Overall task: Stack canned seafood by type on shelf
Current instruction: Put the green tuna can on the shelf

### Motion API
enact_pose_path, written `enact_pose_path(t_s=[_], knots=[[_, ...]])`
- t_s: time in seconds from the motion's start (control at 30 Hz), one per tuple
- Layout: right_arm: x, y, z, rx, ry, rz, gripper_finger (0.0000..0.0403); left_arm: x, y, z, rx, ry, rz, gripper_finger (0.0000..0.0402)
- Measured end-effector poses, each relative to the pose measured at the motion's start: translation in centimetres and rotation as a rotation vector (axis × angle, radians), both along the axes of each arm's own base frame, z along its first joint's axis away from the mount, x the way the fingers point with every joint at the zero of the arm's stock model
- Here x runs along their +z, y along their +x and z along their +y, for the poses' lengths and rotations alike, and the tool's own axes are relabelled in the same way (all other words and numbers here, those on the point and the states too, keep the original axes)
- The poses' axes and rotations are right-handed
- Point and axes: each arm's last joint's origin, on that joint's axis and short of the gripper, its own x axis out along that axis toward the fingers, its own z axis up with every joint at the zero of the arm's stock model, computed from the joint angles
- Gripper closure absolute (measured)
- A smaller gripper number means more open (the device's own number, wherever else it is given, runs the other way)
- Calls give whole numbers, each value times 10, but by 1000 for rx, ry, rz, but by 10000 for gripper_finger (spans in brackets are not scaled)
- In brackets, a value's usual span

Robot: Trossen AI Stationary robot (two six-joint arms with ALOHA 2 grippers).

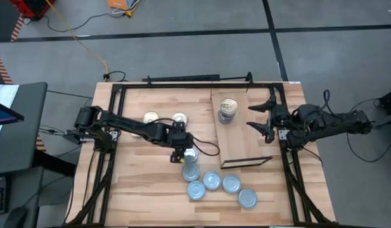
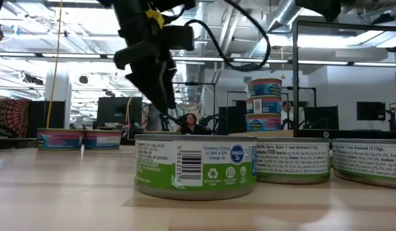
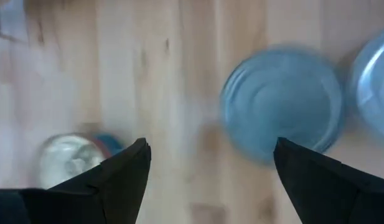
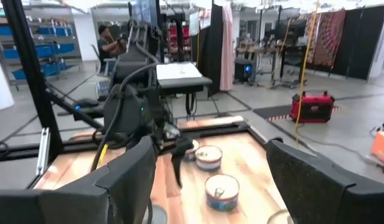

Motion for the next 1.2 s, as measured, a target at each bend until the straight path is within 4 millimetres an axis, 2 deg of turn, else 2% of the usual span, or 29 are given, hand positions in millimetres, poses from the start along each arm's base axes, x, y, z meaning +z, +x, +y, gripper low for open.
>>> enact_pose_path(t_s=[0.17,0.27,0.37,0.6,0.77,0.87,1.2], knots=[[1,0,0,-1,-25,-8,74,-10,0,8,181,-177,-72,76],[2,0,0,-1,-35,-11,74,-17,1,14,242,-286,-88,92],[2,0,0,-2,-51,-11,74,-21,0,15,279,-329,-93,129],[2,0,0,-4,-74,-10,74,-22,1,18,300,-356,-101,241],[3,0,0,-4,-77,-11,74,-22,1,18,304,-344,-108,290],[3,0,0,-4,-76,-19,74,-23,2,14,303,-340,-137,302],[4,0,0,-4,-76,-20,74,-45,-7,18,381,-320,-158,305]])
